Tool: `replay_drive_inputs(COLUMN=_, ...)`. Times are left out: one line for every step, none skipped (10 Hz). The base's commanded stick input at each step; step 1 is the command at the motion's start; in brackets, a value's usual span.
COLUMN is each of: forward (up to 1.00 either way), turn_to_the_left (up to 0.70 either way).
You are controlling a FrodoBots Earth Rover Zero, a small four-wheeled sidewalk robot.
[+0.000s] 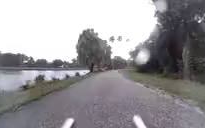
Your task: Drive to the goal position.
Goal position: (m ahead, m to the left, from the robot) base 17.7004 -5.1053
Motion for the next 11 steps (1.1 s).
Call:
replay_drive_inputs(forward=0.85, turn_to_the_left=0.0)
replay_drive_inputs(forward=0.85, turn_to_the_left=0.0)
replay_drive_inputs(forward=0.85, turn_to_the_left=0.0)
replay_drive_inputs(forward=0.85, turn_to_the_left=0.0)
replay_drive_inputs(forward=0.85, turn_to_the_left=0.0)
replay_drive_inputs(forward=0.85, turn_to_the_left=0.0)
replay_drive_inputs(forward=0.85, turn_to_the_left=0.0)
replay_drive_inputs(forward=0.85, turn_to_the_left=0.0)
replay_drive_inputs(forward=0.85, turn_to_the_left=0.0)
replay_drive_inputs(forward=0.85, turn_to_the_left=0.0)
replay_drive_inputs(forward=0.85, turn_to_the_left=0.0)
